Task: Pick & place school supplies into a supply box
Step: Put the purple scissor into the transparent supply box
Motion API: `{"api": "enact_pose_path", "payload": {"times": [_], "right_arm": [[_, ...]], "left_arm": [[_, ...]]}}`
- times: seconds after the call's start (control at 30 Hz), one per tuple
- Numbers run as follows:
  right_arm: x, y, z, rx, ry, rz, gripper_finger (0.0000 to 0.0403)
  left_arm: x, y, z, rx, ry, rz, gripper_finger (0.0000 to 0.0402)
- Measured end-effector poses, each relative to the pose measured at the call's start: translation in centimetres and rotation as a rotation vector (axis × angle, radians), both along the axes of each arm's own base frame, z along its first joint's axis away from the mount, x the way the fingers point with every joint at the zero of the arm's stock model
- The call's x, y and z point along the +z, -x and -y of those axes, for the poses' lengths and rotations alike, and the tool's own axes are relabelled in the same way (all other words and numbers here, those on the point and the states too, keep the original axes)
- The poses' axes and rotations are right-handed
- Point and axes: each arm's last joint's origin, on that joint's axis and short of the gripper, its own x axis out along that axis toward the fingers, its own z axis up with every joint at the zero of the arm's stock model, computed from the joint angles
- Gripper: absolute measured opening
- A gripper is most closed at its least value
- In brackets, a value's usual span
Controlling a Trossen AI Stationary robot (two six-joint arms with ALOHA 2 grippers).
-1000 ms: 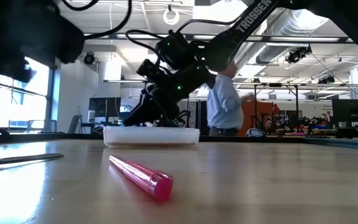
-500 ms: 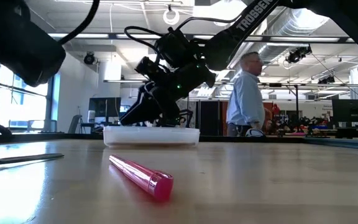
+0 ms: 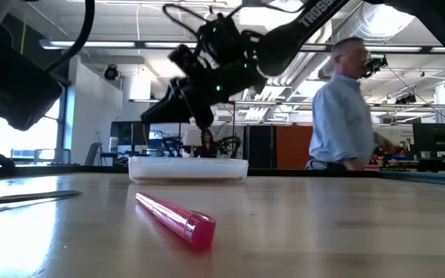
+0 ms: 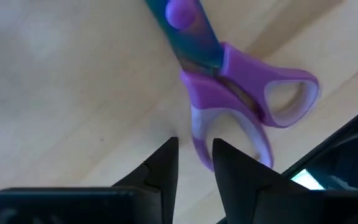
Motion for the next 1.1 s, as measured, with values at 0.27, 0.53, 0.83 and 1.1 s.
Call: {"api": "enact_pose_path", "payload": {"times": [0.27, 0.53, 0.83, 1.1], "right_arm": [[6.0, 1.5, 0.4, -0.2, 0.127, 0.092, 0.0106], [11.7, 4.1, -0.5, -0.203, 0.137, 0.145, 0.0106], [16.7, 7.9, -2.9, -0.159, 0.12, 0.128, 0.0106], [19.6, 11.4, -5.0, -0.119, 0.091, 0.08, 0.0106]], "left_arm": [[-0.9, 0.0, 0.0, -0.037, -0.021, -0.029, 0.0114], [-1.3, -0.1, -2.4, 0.005, -0.185, -0.093, 0.0067], [-1.4, -0.2, -4.2, 0.053, -0.267, -0.15, 0.0038], [0.9, -1.5, -4.3, -0.017, -0.382, -0.048, 0.0031]]}}
